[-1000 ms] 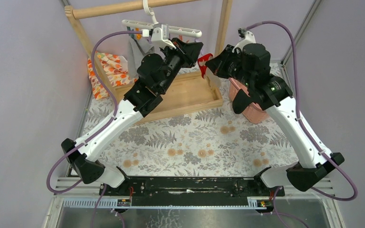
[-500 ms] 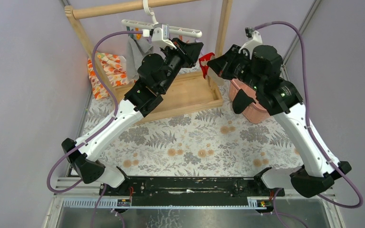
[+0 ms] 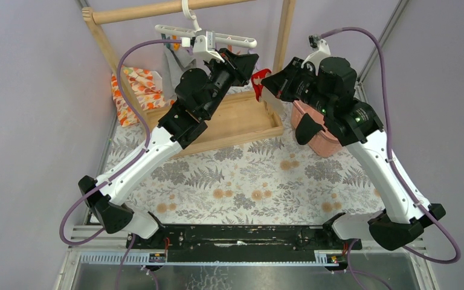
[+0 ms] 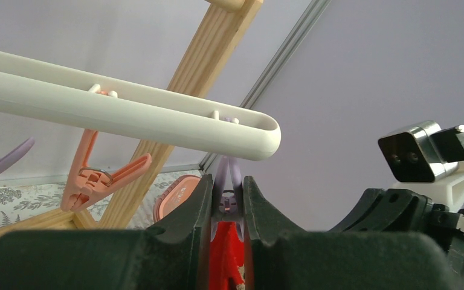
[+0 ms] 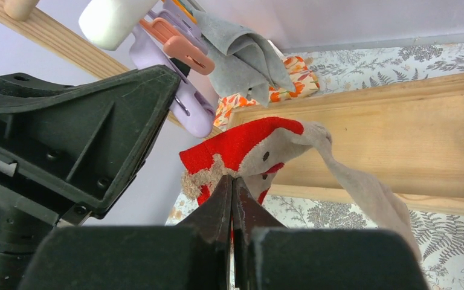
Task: Clip the socks to the hanger
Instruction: Clamp the sock onto the hanger.
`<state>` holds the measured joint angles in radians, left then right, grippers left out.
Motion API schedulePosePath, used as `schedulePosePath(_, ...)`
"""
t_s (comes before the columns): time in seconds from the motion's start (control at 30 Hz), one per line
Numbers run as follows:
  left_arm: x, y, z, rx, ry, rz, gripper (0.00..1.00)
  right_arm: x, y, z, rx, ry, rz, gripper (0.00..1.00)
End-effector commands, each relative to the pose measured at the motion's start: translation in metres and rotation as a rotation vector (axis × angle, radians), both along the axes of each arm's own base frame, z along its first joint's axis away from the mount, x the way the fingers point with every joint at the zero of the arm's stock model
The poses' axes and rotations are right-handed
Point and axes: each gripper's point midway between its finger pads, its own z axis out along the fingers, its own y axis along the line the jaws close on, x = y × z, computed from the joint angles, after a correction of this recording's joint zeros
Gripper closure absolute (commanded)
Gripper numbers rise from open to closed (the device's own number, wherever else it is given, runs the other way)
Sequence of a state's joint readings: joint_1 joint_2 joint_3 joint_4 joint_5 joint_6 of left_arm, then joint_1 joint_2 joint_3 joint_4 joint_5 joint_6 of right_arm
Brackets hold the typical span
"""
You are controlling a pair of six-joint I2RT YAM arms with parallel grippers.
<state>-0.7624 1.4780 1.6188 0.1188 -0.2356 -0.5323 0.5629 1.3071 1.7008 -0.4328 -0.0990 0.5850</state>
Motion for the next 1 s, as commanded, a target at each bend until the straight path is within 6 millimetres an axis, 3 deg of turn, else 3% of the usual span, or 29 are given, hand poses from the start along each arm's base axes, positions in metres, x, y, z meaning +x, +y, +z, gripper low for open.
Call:
schedulePosePath(0.0, -0.016, -0.012, 0.014, -0.007, -0.047, -0.06, 1.0, -0.008, 0.005, 0.028, 0.051, -0.068, 0.038, 1.0)
schedulePosePath(0.67, -0.029, -0.021, 0.015, -0.018, -0.062, -0.097, 1.0, 0.015, 0.006, 0.032, 0.002, -0.088, -0.01, 1.0)
schedulePosePath(0.97, -0.029, -0.024, 0.012, -0.002, -0.064, -0.09, 1.0, 0.012, 0.0, 0.045, 0.008, -0.122, -0.027, 1.0)
